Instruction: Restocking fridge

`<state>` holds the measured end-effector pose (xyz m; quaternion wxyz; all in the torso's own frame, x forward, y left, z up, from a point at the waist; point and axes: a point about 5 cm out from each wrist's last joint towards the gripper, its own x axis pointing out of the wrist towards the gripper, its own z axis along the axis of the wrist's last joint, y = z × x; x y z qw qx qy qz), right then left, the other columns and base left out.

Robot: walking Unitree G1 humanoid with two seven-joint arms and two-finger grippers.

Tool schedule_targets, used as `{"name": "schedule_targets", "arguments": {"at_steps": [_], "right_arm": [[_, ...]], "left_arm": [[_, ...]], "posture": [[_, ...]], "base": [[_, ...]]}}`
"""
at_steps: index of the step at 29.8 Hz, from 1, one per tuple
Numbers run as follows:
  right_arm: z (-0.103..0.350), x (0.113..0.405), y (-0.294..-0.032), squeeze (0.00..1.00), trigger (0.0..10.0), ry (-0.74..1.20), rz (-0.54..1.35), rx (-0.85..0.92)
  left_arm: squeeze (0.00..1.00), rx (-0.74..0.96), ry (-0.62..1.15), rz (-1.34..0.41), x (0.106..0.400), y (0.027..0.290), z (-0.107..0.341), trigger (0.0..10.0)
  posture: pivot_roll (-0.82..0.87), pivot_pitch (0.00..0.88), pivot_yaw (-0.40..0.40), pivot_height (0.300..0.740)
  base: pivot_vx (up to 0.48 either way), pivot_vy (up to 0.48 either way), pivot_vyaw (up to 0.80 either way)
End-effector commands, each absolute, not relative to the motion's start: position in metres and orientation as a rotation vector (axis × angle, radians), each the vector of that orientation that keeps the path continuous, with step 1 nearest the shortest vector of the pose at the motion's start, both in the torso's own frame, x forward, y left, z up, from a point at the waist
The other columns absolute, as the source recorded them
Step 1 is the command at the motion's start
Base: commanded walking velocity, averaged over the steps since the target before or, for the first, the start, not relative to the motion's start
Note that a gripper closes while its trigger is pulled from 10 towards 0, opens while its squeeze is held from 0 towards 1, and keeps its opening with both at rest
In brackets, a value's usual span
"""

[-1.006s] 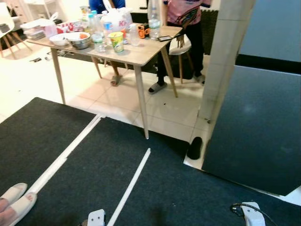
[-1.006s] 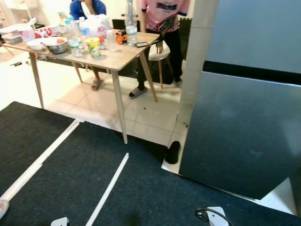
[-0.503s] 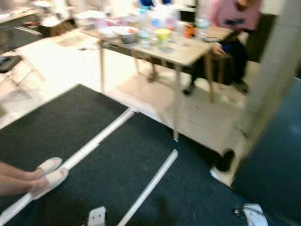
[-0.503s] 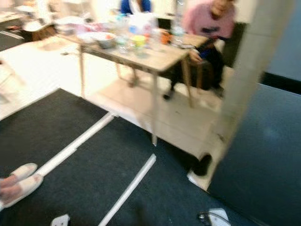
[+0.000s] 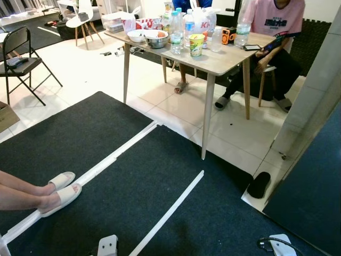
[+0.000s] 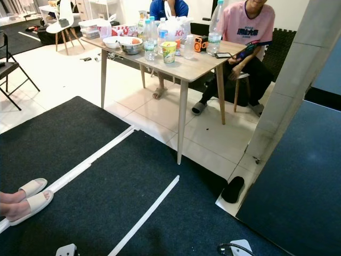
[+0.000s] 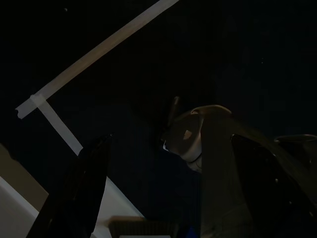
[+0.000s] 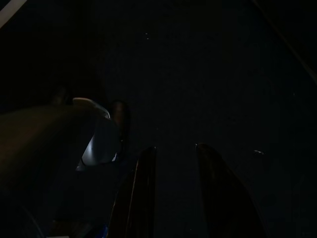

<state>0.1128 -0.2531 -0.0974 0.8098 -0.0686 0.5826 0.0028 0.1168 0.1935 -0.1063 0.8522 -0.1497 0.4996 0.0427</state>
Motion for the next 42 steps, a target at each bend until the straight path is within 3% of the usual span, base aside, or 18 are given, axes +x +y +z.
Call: {"name": "schedule_targets", "arguments": {"at_steps": [1,32,42], "right_arm": [[-0.0975,0.1158,-0.2497,0.0,10.0,1.239,0.022,-0.152],[-0.0997,0.1158,-0.2422,0.0,10.0,1.255,0.042,-0.149],[-0.0993,0.1172,-0.2421,0.0,10.0,1.251,0.036,-0.144]], "left_arm": [[0.0,-0.308,1.061,0.078,0.1166,0.1922,-0.1067,10.0],[0.0,-0.293,1.058,0.054,0.1177,0.1921,-0.1061,10.0],[0.0,-0.3,1.059,0.052,0.1169,0.1895,-0.1066,10.0]], "posture": [[-0.04,0.0,0.007,0.74],[-0.03,0.0,0.013,0.74],[-0.03,0.0,0.015,0.74]], "base": [[0.274,0.0,0.0],[0.292,0.0,0.0],[0.305,0.0,-0.53]]}}
